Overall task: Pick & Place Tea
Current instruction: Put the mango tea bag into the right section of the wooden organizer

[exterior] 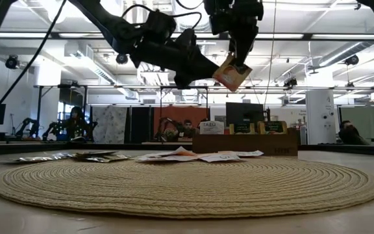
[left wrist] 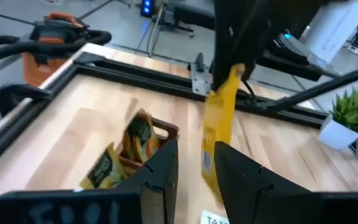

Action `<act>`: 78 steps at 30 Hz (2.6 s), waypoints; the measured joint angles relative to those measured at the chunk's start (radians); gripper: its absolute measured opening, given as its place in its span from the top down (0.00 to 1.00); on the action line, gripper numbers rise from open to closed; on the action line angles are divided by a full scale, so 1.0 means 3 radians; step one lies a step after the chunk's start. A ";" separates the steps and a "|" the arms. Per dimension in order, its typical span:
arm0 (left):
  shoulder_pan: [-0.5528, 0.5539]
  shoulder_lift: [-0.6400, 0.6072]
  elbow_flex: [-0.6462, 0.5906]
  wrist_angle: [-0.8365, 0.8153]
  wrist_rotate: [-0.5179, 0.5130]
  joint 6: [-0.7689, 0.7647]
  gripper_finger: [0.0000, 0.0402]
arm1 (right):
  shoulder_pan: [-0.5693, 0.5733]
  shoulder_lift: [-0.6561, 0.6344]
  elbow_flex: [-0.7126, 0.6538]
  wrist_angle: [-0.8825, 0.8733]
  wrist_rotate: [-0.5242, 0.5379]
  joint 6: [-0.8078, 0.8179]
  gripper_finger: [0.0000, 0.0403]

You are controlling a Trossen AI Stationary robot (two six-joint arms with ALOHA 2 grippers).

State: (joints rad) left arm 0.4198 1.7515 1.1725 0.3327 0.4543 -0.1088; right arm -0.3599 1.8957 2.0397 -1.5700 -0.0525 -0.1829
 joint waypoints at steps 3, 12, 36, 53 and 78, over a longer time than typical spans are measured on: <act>0.0013 -0.0015 0.0011 0.0025 -0.0009 0.0000 0.75 | -0.0001 0.0005 -0.0007 -0.0002 0.0007 -0.0015 0.98; 0.0009 -0.0057 0.0005 -0.0009 -0.0008 -0.0094 0.75 | -0.0094 0.0005 -0.0300 -0.0004 0.0008 -0.0011 0.98; 0.0009 -0.0315 -0.0048 -0.0704 -0.0027 -0.0096 0.75 | -0.0383 0.0124 -0.1097 -0.0005 0.0184 0.0016 0.98; 0.0010 -0.0314 -0.0058 -0.0747 -0.0026 -0.0141 0.75 | -0.0459 0.0257 -0.1197 -0.0004 0.0065 0.0220 0.98; -0.0055 -0.0014 -0.0058 0.0437 0.0204 0.0075 0.75 | -0.0496 -0.0132 -0.1208 -0.0005 -0.0351 0.0353 0.98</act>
State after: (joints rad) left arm 0.4035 1.7472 1.1551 0.4640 0.5154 -0.0863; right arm -0.5087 1.8561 1.6775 -1.5715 -0.1579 -0.0770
